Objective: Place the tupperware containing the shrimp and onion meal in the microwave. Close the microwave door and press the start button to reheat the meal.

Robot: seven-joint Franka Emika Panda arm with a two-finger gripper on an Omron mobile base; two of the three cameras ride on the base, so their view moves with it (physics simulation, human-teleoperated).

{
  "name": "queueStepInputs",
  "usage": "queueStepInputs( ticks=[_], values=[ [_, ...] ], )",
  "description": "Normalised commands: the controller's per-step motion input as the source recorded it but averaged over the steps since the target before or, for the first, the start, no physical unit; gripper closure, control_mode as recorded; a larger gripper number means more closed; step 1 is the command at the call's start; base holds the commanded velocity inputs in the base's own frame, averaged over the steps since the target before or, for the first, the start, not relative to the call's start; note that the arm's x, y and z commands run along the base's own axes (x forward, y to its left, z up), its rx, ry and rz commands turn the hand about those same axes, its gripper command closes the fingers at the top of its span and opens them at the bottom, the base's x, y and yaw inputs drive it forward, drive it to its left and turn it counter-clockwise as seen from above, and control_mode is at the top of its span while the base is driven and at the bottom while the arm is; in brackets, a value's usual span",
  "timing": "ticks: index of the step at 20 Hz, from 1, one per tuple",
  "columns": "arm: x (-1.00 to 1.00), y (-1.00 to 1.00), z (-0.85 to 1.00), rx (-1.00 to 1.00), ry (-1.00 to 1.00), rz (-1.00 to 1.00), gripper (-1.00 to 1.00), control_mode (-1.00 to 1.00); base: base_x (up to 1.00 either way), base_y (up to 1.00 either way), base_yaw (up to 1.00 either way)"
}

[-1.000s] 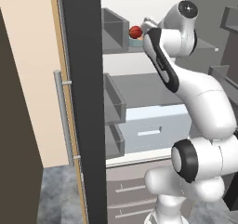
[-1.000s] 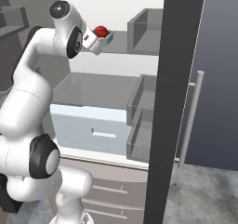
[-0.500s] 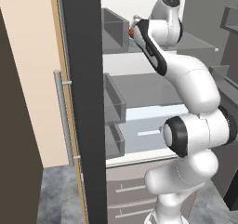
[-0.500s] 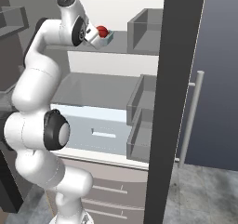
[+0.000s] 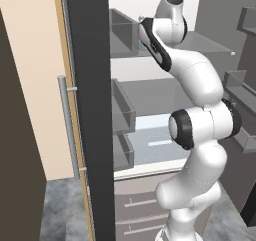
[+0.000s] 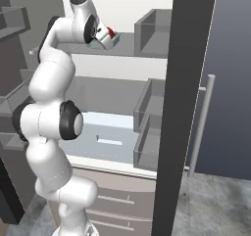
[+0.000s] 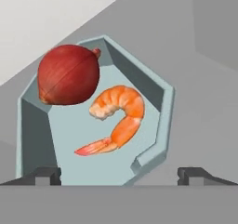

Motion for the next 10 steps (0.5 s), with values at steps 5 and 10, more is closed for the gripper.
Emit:
queueStepInputs(
  ticks=[5, 10],
  values=[
    [0.48, 0.01, -0.06, 0.0, 0.02, 0.0, -1.0, -1.0, 0.0, 0.0, 0.0],
    [0.34, 0.01, -0.14, 0.0, 0.02, 0.0, -1.0, -1.0, 0.0, 0.0, 0.0]
  ],
)
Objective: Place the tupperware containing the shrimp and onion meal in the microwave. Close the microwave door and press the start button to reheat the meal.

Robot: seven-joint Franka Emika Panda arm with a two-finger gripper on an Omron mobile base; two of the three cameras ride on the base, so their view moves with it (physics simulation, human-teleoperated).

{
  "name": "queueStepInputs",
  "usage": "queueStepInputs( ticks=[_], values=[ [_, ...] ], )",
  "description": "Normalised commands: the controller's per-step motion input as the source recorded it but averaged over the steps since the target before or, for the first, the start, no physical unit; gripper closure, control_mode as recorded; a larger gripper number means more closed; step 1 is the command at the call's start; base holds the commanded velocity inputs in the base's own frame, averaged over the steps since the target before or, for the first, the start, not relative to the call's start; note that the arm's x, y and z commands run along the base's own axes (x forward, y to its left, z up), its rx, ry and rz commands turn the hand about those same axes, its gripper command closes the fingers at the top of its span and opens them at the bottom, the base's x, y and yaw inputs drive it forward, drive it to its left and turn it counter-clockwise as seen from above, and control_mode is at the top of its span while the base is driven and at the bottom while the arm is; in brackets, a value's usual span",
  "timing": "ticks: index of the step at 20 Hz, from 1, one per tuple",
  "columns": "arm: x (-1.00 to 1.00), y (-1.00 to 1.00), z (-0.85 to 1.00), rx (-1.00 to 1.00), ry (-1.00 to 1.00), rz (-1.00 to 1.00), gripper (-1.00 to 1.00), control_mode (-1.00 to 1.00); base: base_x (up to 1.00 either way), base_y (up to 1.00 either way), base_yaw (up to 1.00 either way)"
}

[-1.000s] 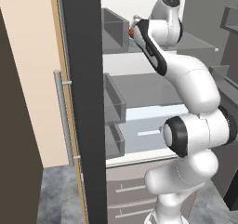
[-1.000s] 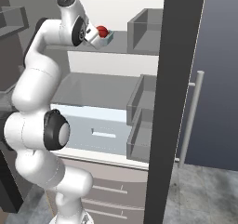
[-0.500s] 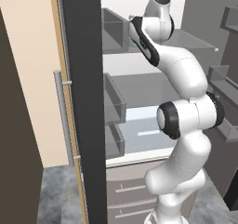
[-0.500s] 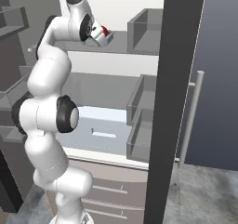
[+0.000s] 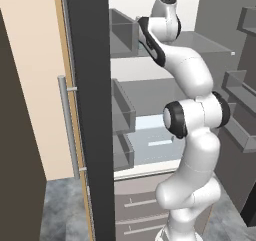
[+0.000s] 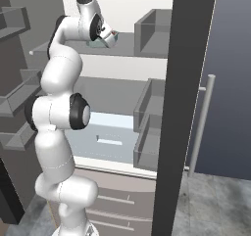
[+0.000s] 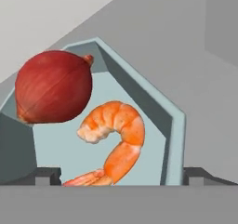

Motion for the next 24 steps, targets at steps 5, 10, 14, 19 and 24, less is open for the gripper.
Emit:
queueStepInputs(
  ticks=[5, 10, 14, 19, 24],
  values=[
    [0.14, 0.0, -0.31, 0.0, 0.01, 0.0, -1.0, -1.0, 0.0, 0.0, 0.0],
    [0.02, 0.0, -0.44, -0.01, 0.03, 0.0, 1.0, -1.0, 0.0, 0.0, 0.0],
    [0.01, 0.0, -0.4, 0.0, 0.03, 0.0, 1.0, -1.0, 0.0, 0.0, 0.0],
    [0.05, 0.0, -0.2, 0.0, 0.03, 0.0, 1.0, -1.0, 0.0, 0.0, 0.0],
    [0.02, -0.01, 0.0, 0.0, 0.0, -0.01, 1.0, -1.0, 0.0, 0.0, 0.0]
  ],
)
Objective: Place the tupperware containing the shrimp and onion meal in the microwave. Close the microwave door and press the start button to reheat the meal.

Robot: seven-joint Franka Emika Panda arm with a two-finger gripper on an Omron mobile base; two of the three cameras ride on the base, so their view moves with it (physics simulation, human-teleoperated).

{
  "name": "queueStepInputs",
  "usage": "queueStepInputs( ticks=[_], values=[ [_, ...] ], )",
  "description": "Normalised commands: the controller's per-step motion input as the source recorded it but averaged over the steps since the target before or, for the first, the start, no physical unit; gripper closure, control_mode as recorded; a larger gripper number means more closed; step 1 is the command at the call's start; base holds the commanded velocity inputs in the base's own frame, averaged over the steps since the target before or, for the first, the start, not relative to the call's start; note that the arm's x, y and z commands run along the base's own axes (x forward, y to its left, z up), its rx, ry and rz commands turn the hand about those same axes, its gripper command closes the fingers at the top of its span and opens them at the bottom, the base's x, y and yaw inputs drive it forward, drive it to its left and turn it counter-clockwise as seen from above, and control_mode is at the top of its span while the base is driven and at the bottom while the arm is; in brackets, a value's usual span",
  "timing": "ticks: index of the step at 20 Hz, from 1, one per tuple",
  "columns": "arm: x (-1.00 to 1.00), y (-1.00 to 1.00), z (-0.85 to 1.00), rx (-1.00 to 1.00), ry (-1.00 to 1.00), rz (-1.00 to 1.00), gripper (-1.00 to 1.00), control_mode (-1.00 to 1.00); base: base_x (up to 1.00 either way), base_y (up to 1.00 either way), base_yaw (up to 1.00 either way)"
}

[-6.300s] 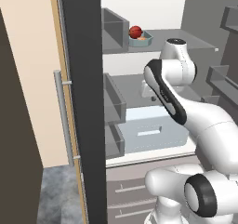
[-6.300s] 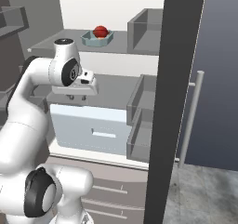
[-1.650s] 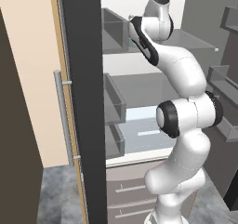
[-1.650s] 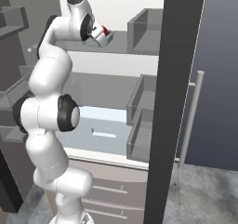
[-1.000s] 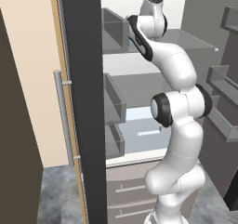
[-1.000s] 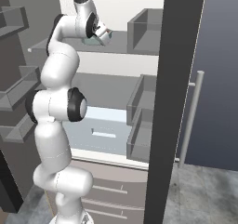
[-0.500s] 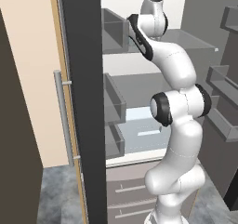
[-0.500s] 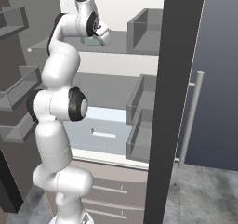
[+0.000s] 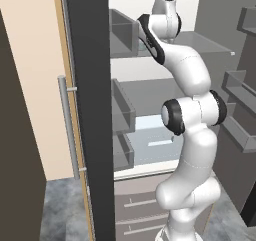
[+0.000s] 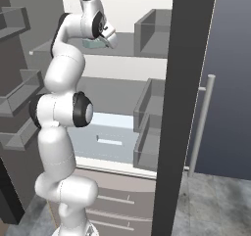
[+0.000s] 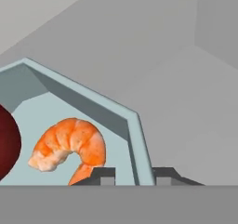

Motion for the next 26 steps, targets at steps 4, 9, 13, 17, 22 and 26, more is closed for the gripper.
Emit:
queueStepInputs(
  ticks=[4, 9, 13, 17, 22, 26],
  values=[
    [-0.12, -0.07, -0.03, 0.0, -0.05, -0.05, 1.0, -1.0, 0.0, 0.0, 0.0],
    [-0.28, -0.18, -0.08, 0.0, -0.19, -0.05, 1.0, -1.0, 0.0, 0.0, 0.0],
    [-0.41, -0.25, -0.11, 0.0, -0.31, -0.05, 1.0, -1.0, 0.0, 0.0, 0.0],
    [-0.7, -0.23, 0.0, -0.01, -0.26, -0.01, 1.0, -1.0, 0.0, 0.0, 0.0],
    [-0.99, -0.09, 0.08, -0.03, -0.16, 0.0, 1.0, -1.0, 0.0, 0.0, 0.0],
    [-1.0, -0.13, 0.27, 0.0, -0.02, 0.0, 1.0, -1.0, 0.0, 0.0, 0.0]
  ],
)
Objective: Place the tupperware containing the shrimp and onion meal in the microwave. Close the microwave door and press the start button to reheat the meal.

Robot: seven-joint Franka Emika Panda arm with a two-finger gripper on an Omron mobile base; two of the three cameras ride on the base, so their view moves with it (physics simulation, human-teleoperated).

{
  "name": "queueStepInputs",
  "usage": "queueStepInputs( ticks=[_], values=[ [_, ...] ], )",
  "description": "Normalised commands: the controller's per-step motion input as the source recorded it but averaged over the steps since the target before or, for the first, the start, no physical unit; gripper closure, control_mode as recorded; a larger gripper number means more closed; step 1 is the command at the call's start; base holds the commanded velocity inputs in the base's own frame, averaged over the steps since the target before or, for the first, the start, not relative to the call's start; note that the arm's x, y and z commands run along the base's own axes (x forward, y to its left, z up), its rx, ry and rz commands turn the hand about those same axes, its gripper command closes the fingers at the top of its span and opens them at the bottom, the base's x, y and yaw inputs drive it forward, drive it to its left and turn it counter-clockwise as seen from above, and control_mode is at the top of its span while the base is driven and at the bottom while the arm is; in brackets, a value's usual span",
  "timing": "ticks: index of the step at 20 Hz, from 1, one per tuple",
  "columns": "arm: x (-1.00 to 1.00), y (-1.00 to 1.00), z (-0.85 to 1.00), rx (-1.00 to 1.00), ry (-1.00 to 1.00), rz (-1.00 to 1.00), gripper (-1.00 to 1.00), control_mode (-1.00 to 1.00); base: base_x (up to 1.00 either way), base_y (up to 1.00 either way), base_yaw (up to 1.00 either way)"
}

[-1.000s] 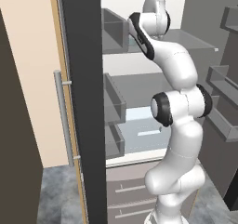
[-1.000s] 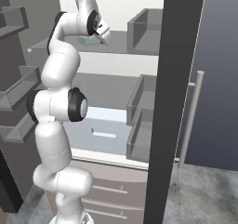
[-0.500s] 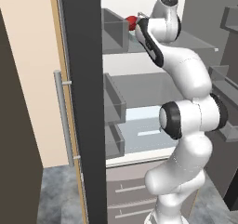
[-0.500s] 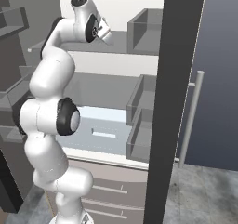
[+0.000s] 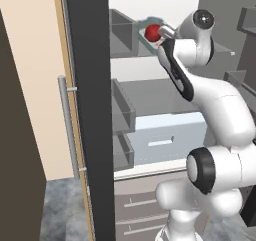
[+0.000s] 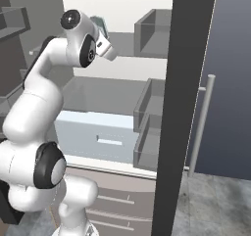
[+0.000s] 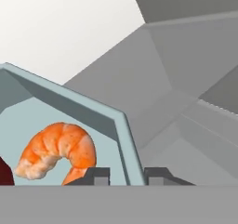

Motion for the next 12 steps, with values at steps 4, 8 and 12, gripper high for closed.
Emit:
queueStepInputs(
  ticks=[4, 8, 12],
  values=[
    [-1.0, -0.17, 0.16, 0.0, 0.0, 0.0, 1.0, -1.0, 0.0, 0.0, 0.0],
    [-1.0, -0.23, 0.0, 0.0, 0.01, 0.0, 1.0, -1.0, 0.0, 0.0, 0.0],
    [-1.0, -0.13, -0.15, -0.05, 0.14, 0.0, 1.0, -1.0, 0.0, 0.0, 0.0]
  ],
)
